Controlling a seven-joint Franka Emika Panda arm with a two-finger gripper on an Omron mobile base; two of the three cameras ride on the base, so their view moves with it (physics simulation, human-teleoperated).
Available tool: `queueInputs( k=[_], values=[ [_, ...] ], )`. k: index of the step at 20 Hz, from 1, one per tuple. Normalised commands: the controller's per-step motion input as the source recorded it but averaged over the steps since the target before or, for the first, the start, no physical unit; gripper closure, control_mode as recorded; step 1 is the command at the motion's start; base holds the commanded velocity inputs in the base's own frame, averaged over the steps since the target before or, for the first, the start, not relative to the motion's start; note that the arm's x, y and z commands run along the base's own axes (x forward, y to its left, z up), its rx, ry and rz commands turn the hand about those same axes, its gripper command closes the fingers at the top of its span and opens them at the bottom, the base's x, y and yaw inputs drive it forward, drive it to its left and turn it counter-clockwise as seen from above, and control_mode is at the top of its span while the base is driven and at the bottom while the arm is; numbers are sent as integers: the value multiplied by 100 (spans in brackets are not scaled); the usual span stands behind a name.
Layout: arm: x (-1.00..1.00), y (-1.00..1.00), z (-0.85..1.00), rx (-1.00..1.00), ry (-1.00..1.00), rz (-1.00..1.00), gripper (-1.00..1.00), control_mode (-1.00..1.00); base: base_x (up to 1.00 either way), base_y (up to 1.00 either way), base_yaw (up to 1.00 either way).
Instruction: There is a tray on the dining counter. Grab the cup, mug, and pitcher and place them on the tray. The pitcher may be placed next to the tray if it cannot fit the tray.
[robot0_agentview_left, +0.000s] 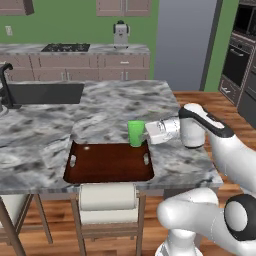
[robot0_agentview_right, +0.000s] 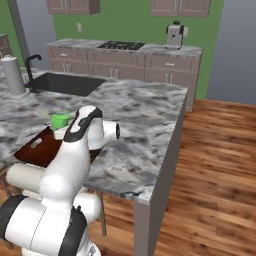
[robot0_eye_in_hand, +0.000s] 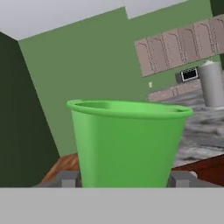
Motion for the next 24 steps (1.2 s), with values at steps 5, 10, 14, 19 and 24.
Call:
queueInputs(
  k=[5,10,14,19,24],
  values=[
    [25,77,-1,-13,-4,0,100,-100,0,0,0],
    [33,79,-14,-19,-8,0,100,-100,0,0,0],
    [35,52,-26,-3,0,0,100,-100,0,0,0],
    [26,26,-48,0,-1,0,100,-100,0,0,0],
    [10,3,-45,0,-8,0,100,-100,0,0,0]
  ],
)
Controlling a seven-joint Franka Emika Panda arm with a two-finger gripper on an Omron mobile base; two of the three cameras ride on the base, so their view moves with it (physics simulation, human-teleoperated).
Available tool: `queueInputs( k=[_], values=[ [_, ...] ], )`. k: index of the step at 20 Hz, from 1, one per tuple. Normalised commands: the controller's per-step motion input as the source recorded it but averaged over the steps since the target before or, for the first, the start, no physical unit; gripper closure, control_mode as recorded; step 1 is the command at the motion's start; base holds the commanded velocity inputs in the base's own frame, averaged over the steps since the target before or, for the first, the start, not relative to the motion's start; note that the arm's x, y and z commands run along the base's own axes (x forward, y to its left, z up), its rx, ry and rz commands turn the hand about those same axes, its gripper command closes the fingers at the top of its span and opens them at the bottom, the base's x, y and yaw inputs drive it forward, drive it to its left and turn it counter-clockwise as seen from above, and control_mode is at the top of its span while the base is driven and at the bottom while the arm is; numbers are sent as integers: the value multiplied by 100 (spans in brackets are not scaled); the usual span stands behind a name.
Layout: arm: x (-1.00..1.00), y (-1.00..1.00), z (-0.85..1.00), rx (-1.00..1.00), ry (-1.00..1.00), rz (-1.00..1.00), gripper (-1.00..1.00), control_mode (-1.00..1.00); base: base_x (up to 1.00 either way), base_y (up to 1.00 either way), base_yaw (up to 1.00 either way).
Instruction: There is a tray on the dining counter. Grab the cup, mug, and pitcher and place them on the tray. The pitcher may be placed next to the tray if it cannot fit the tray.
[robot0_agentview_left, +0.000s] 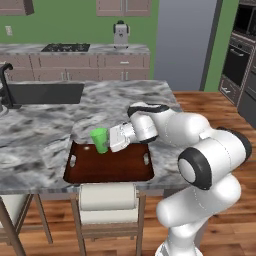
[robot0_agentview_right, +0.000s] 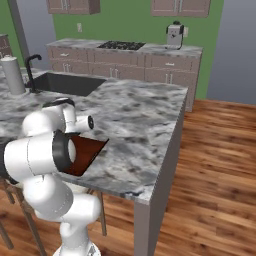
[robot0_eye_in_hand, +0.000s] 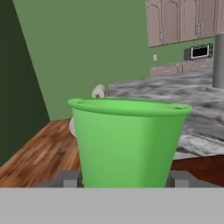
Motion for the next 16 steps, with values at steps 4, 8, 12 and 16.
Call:
queueInputs(
  k=[4,8,12,16],
  values=[
    [21,0,-27,0,-6,0,100,-100,0,0,0],
    [25,0,-21,0,-4,0,100,-100,0,0,0],
    [34,0,-17,0,-1,0,100,-100,0,0,0],
    [40,5,-20,0,0,0,100,-100,0,0,0]
  ],
)
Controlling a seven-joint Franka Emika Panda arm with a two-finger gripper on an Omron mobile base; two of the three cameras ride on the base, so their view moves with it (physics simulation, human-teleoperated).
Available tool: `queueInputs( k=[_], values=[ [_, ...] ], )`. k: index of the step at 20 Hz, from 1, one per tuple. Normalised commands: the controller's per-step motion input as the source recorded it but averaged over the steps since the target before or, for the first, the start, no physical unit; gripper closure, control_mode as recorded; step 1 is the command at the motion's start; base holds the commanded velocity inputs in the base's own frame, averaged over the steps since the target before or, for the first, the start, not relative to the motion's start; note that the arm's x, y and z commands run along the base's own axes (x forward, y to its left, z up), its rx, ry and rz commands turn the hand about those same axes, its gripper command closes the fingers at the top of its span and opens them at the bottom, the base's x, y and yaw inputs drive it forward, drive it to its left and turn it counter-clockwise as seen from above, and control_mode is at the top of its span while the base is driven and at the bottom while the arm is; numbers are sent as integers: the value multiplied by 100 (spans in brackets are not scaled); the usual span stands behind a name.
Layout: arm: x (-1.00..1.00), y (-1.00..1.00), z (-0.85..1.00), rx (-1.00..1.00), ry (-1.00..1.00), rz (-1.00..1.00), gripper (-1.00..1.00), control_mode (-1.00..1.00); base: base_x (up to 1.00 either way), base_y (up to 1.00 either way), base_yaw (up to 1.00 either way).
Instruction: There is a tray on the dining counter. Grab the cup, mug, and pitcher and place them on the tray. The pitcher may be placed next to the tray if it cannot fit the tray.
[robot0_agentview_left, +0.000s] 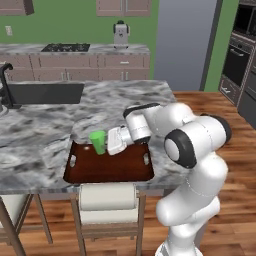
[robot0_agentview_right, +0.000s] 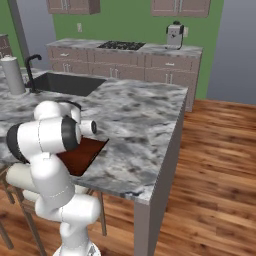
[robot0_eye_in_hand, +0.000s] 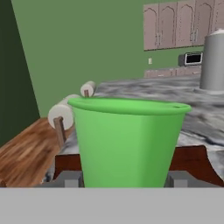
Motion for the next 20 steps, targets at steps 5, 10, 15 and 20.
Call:
queueInputs(
  k=[5,10,15,20],
  values=[
    [28,24,-17,0,0,0,100,-100,0,0,0],
    [29,25,-18,0,0,0,100,-100,0,0,0],
    [31,23,-27,0,0,0,100,-100,0,0,0],
    [22,10,-31,0,0,0,100,-100,0,0,0]
  ],
)
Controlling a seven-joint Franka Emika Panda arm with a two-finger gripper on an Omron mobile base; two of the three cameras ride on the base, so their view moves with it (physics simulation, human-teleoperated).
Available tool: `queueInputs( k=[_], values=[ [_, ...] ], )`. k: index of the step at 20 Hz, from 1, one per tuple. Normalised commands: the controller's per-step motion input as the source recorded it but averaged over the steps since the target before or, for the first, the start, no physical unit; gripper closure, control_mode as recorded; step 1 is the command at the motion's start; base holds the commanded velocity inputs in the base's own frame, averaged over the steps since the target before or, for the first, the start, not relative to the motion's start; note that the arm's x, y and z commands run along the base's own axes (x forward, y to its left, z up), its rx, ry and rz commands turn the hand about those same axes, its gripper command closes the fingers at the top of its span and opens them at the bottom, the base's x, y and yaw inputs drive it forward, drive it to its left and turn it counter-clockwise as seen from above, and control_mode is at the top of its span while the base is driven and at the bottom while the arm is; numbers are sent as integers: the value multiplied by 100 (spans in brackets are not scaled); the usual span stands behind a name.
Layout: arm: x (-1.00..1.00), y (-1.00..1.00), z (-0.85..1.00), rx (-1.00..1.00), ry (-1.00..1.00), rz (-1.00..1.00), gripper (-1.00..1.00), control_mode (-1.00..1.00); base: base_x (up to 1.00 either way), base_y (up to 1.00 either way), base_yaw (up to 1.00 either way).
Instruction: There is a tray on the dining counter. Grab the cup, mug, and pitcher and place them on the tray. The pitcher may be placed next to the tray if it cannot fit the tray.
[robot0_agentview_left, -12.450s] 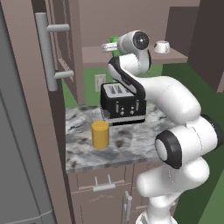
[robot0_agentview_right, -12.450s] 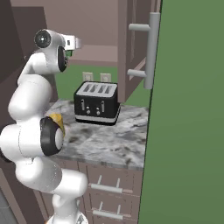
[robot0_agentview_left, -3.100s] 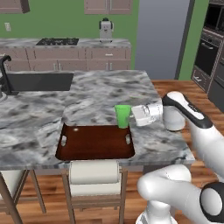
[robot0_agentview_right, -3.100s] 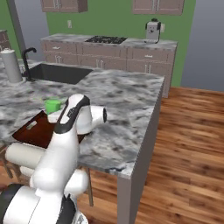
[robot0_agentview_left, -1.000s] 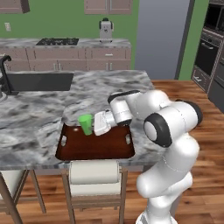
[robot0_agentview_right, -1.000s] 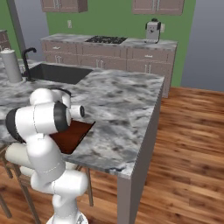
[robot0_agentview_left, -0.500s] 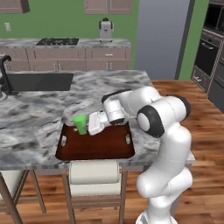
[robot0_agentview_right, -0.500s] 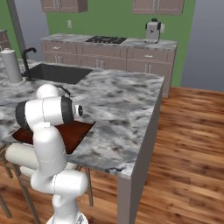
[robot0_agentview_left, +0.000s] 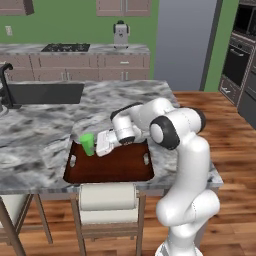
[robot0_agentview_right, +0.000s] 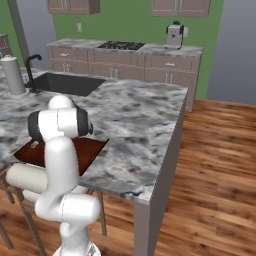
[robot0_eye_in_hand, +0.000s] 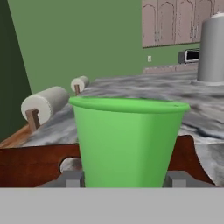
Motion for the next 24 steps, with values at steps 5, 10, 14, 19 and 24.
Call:
queueInputs(
  k=[5,10,14,19,24],
  values=[
    [19,0,-21,0,0,0,100,-100,0,0,0],
    [30,0,-10,0,0,0,100,-100,0,0,0],
    [24,0,-10,2,0,0,100,-100,0,0,0],
    [6,5,-18,0,0,0,100,-100,0,0,0],
    [0,7,-6,0,0,0,100,-100,0,0,0]
  ],
)
